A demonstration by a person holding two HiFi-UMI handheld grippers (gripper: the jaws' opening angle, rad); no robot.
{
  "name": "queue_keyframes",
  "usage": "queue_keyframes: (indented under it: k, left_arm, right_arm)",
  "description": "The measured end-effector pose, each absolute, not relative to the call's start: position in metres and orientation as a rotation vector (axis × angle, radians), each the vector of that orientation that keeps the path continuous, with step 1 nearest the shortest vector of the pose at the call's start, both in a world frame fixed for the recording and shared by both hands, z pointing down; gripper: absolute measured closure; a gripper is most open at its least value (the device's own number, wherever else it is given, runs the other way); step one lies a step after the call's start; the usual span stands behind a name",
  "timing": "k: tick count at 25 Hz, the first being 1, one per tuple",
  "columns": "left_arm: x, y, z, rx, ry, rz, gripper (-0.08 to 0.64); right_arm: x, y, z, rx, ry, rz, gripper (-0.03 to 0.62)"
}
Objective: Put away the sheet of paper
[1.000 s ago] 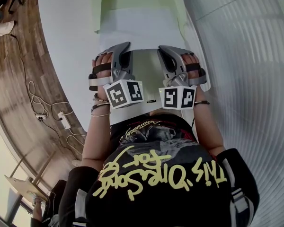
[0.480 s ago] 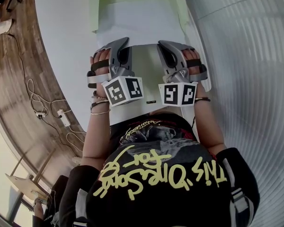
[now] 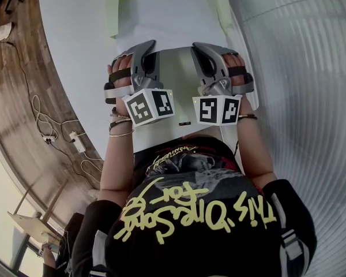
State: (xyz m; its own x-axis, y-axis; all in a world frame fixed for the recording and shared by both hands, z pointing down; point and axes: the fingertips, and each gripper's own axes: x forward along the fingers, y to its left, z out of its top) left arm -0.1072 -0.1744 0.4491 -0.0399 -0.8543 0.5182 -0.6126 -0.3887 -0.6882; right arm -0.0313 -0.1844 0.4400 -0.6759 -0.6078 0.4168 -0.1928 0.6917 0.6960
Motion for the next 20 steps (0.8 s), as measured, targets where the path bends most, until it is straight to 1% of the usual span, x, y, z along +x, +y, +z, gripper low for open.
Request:
queue_keyframes:
  k: [20]
  left_arm:
    - [-0.1072, -0.1762, 0.4437, -1.971, 1.572, -1.382, 0.549]
  right_arm:
    - [-0.0306, -0.1855, 0.4366, 0.632, -2.238, -0.842, 0.584]
